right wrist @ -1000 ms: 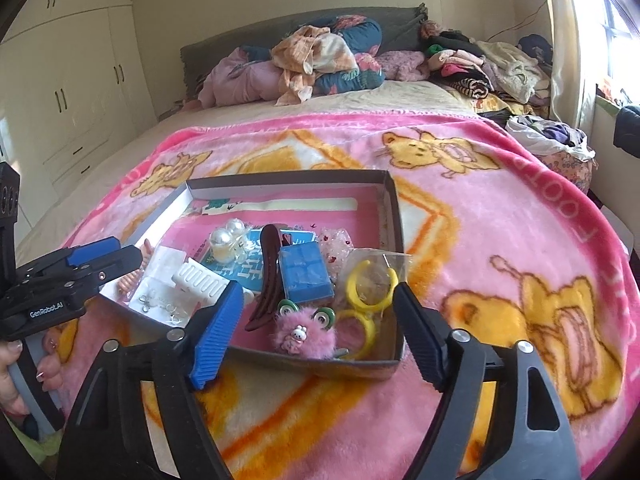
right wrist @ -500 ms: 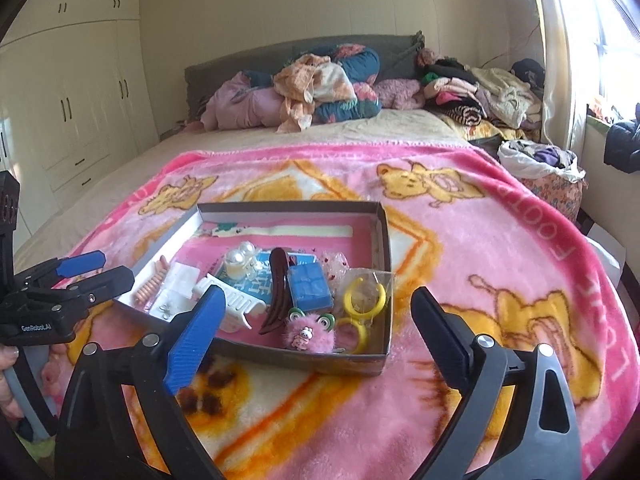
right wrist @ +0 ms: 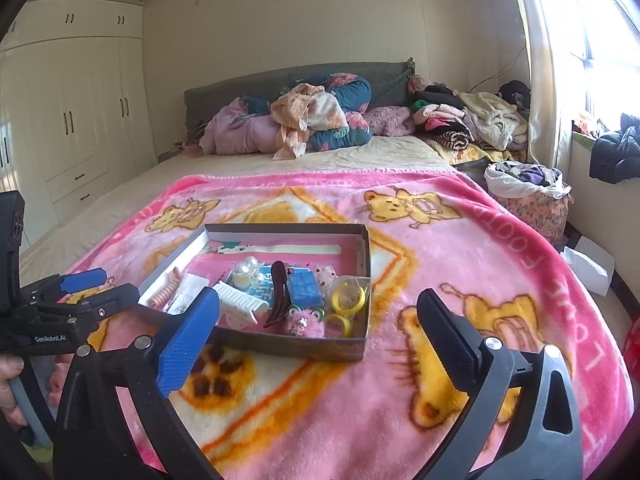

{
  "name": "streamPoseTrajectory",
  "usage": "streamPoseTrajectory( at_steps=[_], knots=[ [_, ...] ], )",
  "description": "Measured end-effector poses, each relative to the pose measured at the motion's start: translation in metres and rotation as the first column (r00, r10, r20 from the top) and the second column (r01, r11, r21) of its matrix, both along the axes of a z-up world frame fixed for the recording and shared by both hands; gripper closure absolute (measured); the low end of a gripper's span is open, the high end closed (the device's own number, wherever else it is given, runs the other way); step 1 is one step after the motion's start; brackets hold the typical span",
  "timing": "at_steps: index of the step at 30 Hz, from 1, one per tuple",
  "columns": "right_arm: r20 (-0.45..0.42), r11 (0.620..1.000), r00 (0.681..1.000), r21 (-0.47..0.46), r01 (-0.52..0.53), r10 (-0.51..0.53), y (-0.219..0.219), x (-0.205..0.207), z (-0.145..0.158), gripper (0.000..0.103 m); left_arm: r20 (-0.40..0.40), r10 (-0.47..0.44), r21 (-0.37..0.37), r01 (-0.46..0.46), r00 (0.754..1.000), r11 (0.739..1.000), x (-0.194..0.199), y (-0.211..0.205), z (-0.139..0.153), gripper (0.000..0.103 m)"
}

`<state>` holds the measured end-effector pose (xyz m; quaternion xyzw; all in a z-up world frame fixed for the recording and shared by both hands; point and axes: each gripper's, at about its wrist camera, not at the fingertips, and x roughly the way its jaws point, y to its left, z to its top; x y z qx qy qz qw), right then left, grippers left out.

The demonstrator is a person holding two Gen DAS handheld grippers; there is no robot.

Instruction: Organize jewelry

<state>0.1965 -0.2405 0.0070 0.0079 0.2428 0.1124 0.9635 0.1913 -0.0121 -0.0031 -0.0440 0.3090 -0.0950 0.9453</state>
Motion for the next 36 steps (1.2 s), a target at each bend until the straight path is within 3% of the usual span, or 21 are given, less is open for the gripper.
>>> streamPoseTrajectory(
  at_steps=[23, 36],
  knots=[
    [0.070, 1.000, 0.998, -0.020, -0.004, 0.005, 0.003, -0.055, -0.001, 0.006, 0.086, 0.010, 0.025, -0.012, 0.996, 1.000, -0.063, -0.011, -0.005, 0.011],
    [0.171, 1.000, 0.985, -0.003, 0.026, -0.025, -0.007, -0.085, -0.007, 0.006, 0.129, 0.047, 0.038, -0.052, 0.991, 0.998, -0.082, -0.010, -0.012, 0.011]
  ],
)
